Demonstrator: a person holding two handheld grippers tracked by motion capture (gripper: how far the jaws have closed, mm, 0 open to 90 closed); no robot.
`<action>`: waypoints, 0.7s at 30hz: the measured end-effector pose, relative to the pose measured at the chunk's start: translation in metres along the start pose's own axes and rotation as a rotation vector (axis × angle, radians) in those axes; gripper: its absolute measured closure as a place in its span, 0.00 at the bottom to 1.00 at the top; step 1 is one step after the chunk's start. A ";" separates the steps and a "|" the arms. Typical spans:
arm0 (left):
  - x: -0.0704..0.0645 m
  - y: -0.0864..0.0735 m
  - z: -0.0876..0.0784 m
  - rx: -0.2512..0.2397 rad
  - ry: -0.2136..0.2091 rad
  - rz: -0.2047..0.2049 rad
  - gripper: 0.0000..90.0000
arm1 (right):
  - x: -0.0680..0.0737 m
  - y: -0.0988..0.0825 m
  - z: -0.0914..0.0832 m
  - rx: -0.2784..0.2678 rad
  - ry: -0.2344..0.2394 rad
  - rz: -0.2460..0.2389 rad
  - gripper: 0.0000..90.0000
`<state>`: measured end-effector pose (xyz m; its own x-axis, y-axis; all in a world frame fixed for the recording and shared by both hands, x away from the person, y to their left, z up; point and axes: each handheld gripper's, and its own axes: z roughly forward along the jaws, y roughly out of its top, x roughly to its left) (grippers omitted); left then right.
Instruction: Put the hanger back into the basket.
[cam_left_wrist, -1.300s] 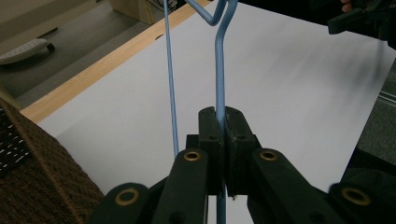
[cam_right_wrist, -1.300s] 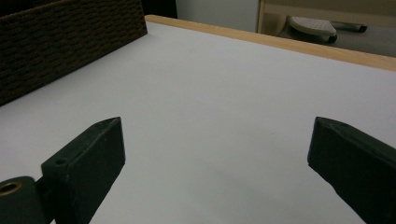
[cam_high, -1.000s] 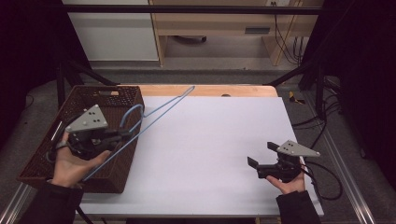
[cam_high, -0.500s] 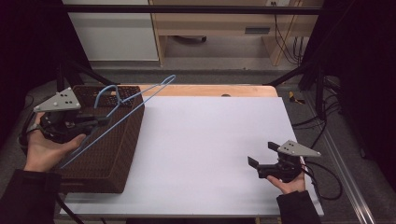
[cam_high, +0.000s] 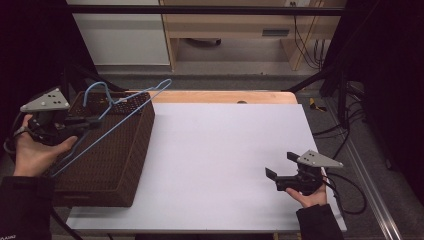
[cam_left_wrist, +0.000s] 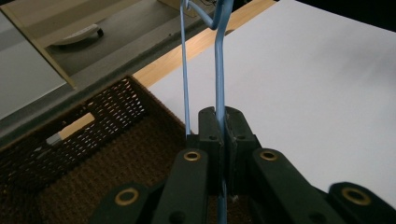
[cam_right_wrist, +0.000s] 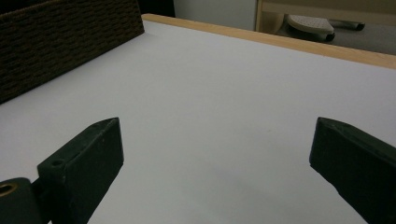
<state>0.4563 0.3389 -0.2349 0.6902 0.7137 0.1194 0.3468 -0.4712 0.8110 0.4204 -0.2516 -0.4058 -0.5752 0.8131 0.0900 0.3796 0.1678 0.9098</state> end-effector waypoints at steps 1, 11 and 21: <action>0.002 -0.001 0.000 0.000 0.006 0.001 0.97 | 0.000 0.000 0.000 -0.001 0.000 -0.002 0.04; 0.026 -0.022 0.002 0.039 0.053 -0.052 0.97 | 0.000 0.000 0.001 0.000 0.003 -0.003 0.04; 0.043 -0.044 0.007 0.076 0.099 -0.091 0.97 | 0.001 0.000 0.001 0.006 0.003 -0.004 0.04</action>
<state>0.4750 0.3863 -0.2697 0.5889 0.8011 0.1067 0.4547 -0.4375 0.7758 0.4208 -0.2505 -0.4067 -0.5786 0.8109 0.0871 0.3811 0.1744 0.9079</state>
